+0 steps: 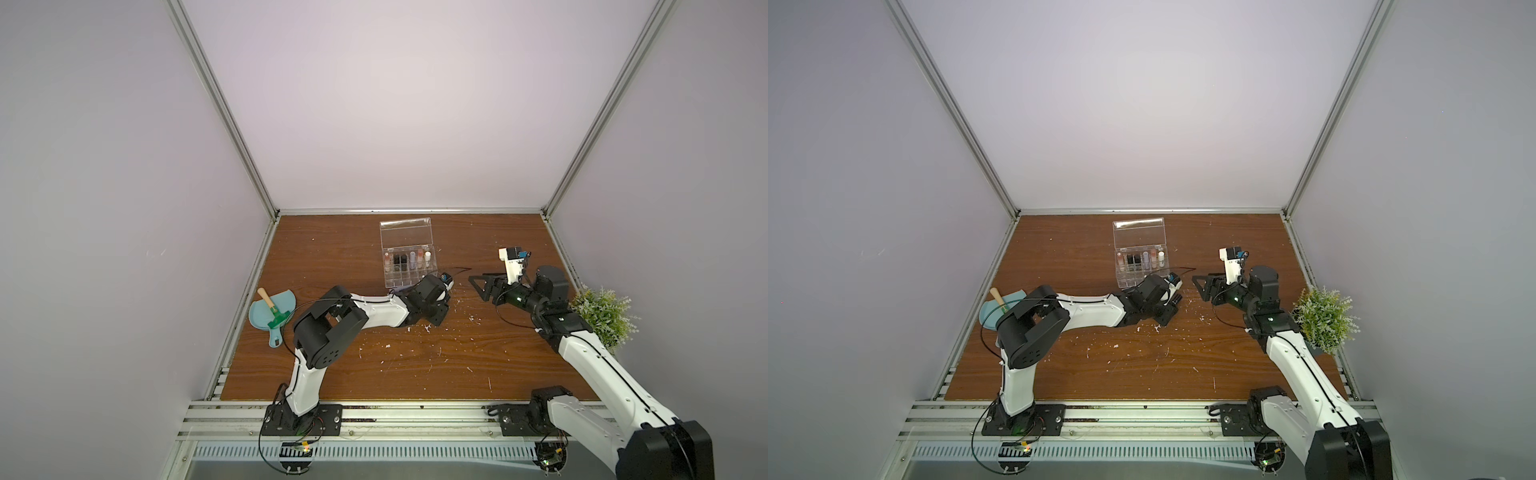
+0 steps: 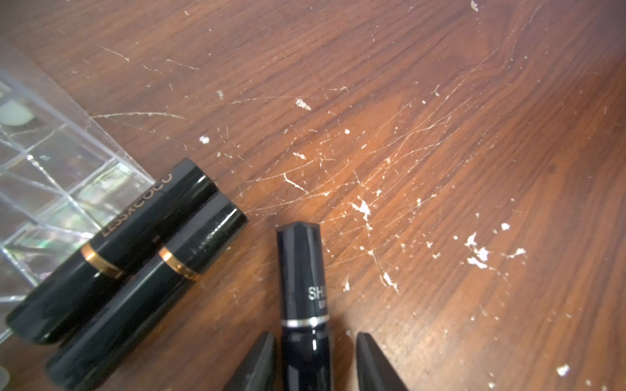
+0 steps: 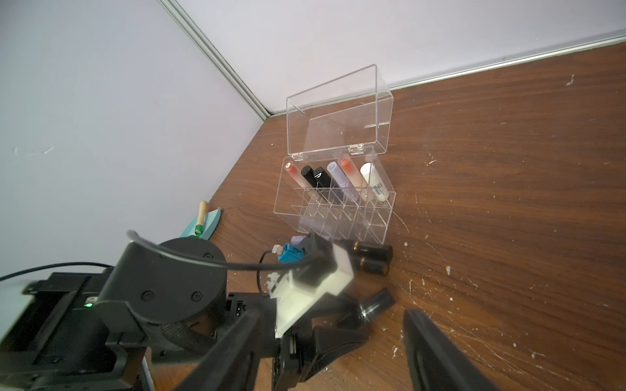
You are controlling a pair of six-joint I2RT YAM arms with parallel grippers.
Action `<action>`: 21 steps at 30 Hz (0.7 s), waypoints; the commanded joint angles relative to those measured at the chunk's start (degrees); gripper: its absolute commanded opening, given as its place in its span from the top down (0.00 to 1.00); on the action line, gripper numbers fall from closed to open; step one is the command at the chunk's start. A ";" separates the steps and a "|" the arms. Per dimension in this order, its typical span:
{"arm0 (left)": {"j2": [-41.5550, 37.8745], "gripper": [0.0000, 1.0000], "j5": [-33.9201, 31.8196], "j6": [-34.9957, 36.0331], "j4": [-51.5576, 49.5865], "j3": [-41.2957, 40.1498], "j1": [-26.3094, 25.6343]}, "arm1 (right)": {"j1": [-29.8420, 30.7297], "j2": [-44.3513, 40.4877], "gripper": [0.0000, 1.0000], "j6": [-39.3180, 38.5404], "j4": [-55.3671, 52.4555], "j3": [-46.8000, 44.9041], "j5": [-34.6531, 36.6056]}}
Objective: Arrange the lipsticks in the organizer
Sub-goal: Pick up the lipstick at the center of the board.
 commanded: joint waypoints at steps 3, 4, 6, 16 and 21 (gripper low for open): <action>0.05 0.69 -0.38 -0.35 -1.20 -0.96 0.33 | -0.51 -0.33 0.29 -1.16 0.56 0.94 -0.13; -0.11 0.70 -0.37 -0.43 -1.19 -0.96 0.33 | -0.54 -0.33 0.29 -1.19 0.53 0.94 -0.18; -0.56 0.72 -0.40 -0.51 -1.21 -1.22 0.33 | -0.66 -0.33 0.29 -1.16 0.30 1.02 -0.27; -5.45 0.78 0.18 -1.68 0.97 -4.32 0.33 | -1.03 -0.83 0.28 -1.02 -0.78 1.51 -1.18; -8.94 0.79 1.28 -2.51 2.66 -6.17 0.32 | -0.95 -1.11 0.28 -0.88 -1.28 1.55 -2.75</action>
